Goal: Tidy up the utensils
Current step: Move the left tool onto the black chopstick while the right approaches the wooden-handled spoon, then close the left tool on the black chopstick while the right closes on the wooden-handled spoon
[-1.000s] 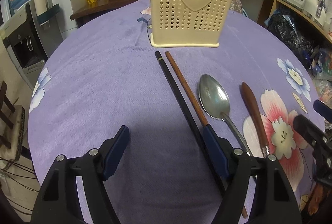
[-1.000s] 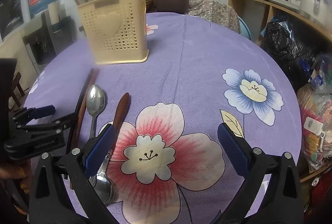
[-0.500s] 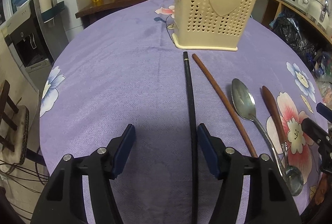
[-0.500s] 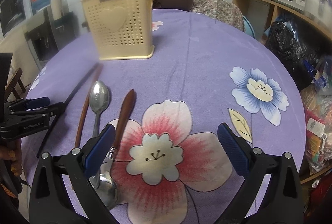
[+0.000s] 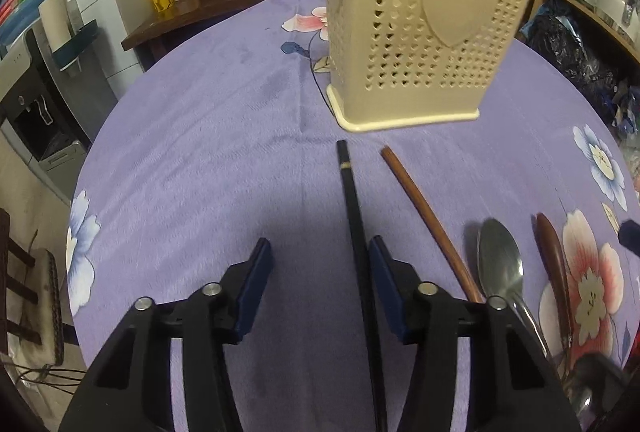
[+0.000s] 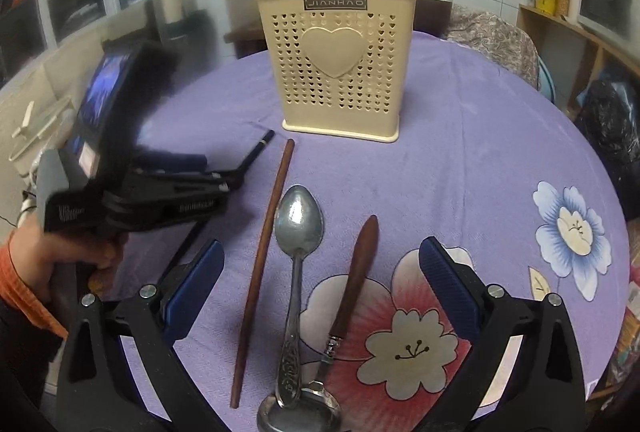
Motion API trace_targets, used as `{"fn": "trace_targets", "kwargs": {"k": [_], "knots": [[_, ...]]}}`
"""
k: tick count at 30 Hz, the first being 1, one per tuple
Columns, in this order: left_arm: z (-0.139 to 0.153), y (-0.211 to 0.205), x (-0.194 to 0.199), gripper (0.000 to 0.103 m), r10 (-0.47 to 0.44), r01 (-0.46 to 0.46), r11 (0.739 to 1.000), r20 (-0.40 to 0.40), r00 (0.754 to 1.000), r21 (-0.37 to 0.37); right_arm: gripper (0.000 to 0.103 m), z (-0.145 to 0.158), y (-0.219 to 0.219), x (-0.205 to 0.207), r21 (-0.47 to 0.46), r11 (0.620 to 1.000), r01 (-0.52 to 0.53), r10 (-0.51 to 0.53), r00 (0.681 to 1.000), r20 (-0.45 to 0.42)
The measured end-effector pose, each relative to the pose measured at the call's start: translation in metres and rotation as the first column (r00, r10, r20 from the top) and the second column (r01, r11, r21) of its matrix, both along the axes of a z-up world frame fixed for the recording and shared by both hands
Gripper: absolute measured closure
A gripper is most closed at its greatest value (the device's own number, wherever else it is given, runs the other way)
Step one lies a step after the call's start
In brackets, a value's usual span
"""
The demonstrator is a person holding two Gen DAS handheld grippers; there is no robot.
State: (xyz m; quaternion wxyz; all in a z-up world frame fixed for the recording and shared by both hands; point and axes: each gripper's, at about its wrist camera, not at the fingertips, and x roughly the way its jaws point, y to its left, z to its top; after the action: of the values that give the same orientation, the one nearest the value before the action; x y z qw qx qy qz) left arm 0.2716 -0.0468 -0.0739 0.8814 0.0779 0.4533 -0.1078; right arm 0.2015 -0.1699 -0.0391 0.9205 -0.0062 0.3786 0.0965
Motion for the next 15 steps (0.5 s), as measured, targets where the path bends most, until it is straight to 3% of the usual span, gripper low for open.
{"fn": "trace_targets", "kwargs": {"k": [3,8,15], "knots": [[0.001,-0.002,0.001,0.068,-0.013,0.013,1.000,0.001,1.000,0.006,0.008,-0.009,-0.006,0.003,-0.047,0.997,0.056,-0.057,0.998,-0.030],[0.001,-0.001,-0.001,0.069,-0.007,0.007,1.000,0.003,1.000,0.002,0.037,-0.028,-0.021,0.015,-0.022,0.995,0.097,-0.099,0.988,-0.115],[0.002,-0.004,0.011,0.069,0.013,-0.014,1.000,-0.007,1.000,-0.005,0.054,-0.038,-0.016,0.033,-0.035,0.992,0.123,-0.127,0.981,-0.144]]}}
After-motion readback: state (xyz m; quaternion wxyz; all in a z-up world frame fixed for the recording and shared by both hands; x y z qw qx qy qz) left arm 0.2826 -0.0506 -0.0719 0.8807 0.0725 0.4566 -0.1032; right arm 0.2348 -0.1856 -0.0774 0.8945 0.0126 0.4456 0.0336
